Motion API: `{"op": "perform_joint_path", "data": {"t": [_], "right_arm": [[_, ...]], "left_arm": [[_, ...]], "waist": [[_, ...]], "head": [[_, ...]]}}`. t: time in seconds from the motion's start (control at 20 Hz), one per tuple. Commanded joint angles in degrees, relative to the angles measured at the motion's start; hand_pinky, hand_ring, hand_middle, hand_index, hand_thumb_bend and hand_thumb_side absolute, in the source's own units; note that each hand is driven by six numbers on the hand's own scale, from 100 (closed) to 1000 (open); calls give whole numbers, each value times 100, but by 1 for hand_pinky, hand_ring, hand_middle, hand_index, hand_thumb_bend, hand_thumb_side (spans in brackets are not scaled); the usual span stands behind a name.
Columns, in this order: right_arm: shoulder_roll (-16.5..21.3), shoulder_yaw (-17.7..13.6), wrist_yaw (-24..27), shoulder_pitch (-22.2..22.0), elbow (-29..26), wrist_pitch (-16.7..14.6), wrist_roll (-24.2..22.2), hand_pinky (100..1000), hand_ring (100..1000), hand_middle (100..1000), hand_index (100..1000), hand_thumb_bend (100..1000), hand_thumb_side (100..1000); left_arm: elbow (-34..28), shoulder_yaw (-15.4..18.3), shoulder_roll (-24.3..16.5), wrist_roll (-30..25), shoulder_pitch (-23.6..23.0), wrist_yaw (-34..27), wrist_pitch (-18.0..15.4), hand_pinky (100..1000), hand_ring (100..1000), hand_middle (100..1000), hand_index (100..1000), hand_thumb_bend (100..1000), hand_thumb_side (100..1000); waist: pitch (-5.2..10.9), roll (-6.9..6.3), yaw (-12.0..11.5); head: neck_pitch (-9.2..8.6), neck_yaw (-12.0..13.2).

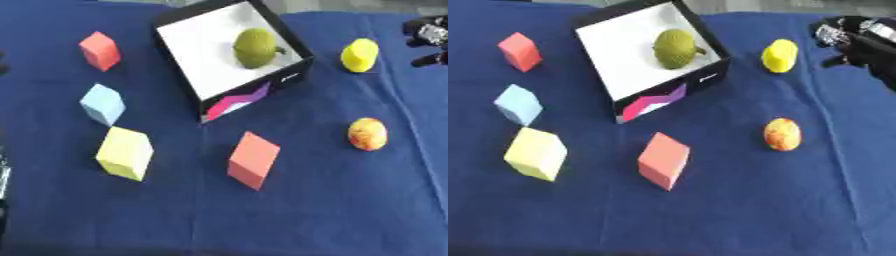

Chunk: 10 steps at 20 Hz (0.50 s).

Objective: Pick up objects on the table and place them in the box.

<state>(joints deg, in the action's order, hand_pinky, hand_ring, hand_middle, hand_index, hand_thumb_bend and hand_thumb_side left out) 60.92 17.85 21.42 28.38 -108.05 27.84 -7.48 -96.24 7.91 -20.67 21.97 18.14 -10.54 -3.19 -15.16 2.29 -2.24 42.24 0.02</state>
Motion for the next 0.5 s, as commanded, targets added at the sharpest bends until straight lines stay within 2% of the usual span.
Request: {"op": "perform_joint_path", "data": {"t": [0.05, 0.25, 0.3, 0.35, 0.4, 0.5], "right_arm": [[454, 57, -279, 65, -226, 76, -346, 833, 964, 918, 905, 100, 770], [560, 84, -644, -29, -417, 50, -689, 832, 962, 916, 916, 191, 694], [564, 88, -755, -48, -450, 35, -765, 831, 958, 911, 914, 238, 633], [564, 98, -871, -61, -472, 19, -836, 830, 957, 911, 914, 244, 625], [558, 114, -984, -68, -486, -1, -903, 828, 953, 907, 913, 286, 542], [526, 142, -1192, -65, -491, -51, -1014, 825, 947, 902, 910, 332, 454]], "left_arm": [[-60, 3, -174, -33, 27, 43, -6, 722, 703, 607, 694, 100, 733], [-72, 6, -171, -34, 38, 38, -12, 722, 704, 608, 694, 100, 732], [-73, 5, -171, -35, 37, 36, -11, 722, 704, 608, 694, 100, 733], [-72, 2, -171, -38, 37, 35, -10, 722, 704, 608, 694, 100, 733], [-72, -1, -171, -42, 37, 35, -8, 722, 704, 608, 693, 100, 733], [-72, -5, -171, -48, 36, 33, -7, 722, 704, 608, 694, 100, 733]], "waist": [[210, 78, -7], [200, 78, -19], [198, 76, -19], [197, 74, -19], [197, 71, -19], [196, 66, -20]], "head": [[3, -32], [-33, -105], [-37, -110], [-38, -113], [-36, -117], [-34, -122]]}}
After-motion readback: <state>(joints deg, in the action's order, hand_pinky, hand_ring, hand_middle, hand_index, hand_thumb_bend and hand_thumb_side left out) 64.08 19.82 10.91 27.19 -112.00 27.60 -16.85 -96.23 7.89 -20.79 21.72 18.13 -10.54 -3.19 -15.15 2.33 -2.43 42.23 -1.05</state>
